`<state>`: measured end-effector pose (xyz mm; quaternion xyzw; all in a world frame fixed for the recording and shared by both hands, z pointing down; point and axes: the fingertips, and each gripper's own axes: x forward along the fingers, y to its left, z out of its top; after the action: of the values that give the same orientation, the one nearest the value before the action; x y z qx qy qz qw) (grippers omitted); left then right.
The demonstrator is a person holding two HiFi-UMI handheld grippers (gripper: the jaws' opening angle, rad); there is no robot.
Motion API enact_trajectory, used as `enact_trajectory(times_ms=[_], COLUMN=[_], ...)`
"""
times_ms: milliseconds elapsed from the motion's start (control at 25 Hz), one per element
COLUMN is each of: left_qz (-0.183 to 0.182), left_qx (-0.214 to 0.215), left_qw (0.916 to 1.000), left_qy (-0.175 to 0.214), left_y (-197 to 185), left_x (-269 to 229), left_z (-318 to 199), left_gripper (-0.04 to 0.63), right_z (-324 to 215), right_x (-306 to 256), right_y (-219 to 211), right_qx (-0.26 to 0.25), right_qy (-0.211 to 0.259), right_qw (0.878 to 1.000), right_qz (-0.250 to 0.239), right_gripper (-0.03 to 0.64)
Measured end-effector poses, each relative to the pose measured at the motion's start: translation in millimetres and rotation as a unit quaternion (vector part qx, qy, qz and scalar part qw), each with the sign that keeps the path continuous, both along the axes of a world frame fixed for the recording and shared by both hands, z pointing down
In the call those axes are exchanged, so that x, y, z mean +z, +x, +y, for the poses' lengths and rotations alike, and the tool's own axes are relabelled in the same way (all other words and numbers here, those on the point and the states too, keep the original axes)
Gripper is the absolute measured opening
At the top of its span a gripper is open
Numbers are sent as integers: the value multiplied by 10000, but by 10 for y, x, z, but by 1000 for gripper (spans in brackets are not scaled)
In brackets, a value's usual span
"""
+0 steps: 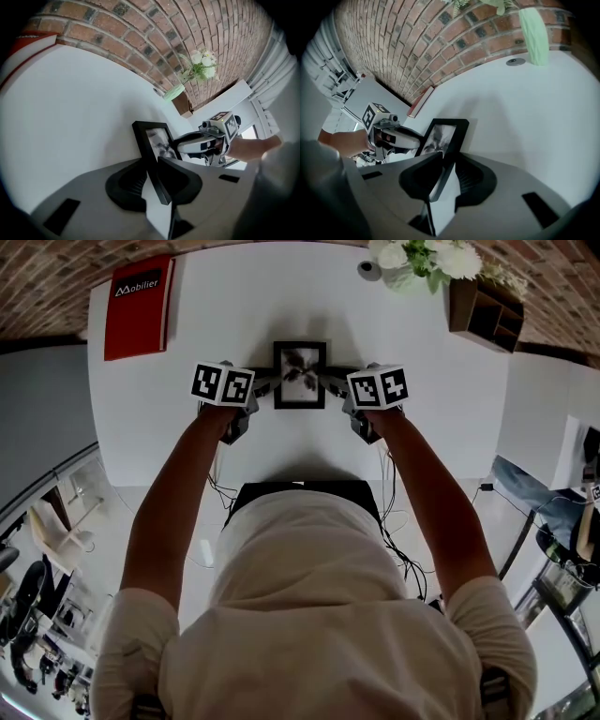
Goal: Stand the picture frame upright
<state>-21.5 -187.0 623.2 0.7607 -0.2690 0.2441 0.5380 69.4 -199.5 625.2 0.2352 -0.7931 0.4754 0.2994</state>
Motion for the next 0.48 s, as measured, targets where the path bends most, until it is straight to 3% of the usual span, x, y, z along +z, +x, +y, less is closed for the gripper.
enact_trajectory(times_ms=[480], left_qz=[-39], left_qx=[-75], left_qw=[9999], left_qy=[65], left_y=[-16], left_x=[-20], left_z=[4], left_gripper=[60], right_z=[12], right_x=[-32], right_y=[-7], right_qx=[-26], right_qy=[89], right_qw=[9999], right_qz=[45], right_gripper=[79])
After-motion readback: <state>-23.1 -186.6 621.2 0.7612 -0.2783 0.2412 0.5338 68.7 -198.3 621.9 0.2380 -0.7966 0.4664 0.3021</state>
